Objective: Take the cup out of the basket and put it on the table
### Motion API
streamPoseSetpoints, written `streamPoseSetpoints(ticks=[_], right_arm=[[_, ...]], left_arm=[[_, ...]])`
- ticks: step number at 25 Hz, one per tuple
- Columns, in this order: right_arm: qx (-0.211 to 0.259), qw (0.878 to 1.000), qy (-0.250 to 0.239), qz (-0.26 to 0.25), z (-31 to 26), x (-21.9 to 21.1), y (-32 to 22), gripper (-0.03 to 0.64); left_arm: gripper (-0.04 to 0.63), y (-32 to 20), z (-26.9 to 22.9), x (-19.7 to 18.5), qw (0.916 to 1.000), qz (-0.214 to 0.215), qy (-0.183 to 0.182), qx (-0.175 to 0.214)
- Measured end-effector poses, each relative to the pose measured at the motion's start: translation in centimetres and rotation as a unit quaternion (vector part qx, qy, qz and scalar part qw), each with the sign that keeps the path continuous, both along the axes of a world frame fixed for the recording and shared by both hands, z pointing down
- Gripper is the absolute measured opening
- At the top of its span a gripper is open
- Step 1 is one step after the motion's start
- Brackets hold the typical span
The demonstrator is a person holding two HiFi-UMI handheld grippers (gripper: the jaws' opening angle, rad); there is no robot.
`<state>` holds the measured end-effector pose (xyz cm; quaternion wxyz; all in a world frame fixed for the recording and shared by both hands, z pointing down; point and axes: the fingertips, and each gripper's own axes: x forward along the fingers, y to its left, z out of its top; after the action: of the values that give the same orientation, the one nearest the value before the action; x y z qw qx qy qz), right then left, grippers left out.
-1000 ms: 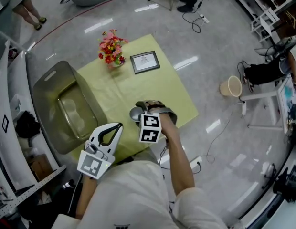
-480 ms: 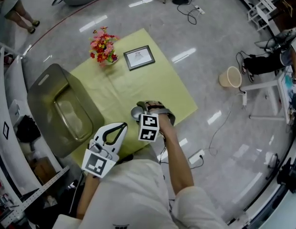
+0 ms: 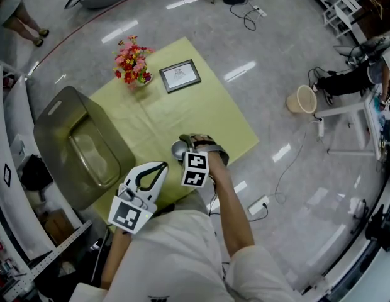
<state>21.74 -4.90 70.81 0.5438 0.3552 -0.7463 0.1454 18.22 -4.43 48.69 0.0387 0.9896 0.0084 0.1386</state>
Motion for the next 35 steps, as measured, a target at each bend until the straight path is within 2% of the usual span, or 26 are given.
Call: streamPoseSetpoints(ticks=[16,18,20,22,25,30,34,35], right_arm=[[0.007,0.999,-0.017,0.026,-1.2,0.4,1.3,0.408],[0.022,0.999,-0.024,0.039,-2.4,0.7,1.8,0.408],[0.059,0.994,-0.051,0.072,-4.5,0.9,1.8,0.408],[0.112,0.985,-0.079,0.109,-7.5,1.3,1.6,0.407],[0.193,0.964,-0.118,0.143,-12.3,1.3,1.2,0.405],[0.297,0.916,-0.201,0.180,-19.4,0.8,1.4,0.392],[0.354,0.878,-0.250,0.201,-22.5,0.5,2.3,0.312],[0.368,0.868,-0.260,0.208,-23.2,0.5,2.5,0.272]], left_arm=[[0.011,0.0,-0.4,-0.7,1.0000,-0.006,0.005,0.003],[0.011,0.1,-0.5,-0.8,0.9999,-0.007,0.007,0.004],[0.011,0.0,-0.6,-1.0,0.9999,-0.008,0.009,0.005],[0.011,-0.2,-0.9,-1.2,0.9999,-0.010,0.012,0.004],[0.011,-0.5,-1.5,-1.4,0.9997,-0.013,0.021,0.001],[0.011,-0.6,-2.8,-1.6,0.9992,-0.013,0.037,-0.008],[0.011,-0.4,-3.9,-1.8,0.9984,-0.005,0.056,-0.009],[0.011,-0.4,-4.2,-1.8,0.9982,-0.003,0.060,-0.010]])
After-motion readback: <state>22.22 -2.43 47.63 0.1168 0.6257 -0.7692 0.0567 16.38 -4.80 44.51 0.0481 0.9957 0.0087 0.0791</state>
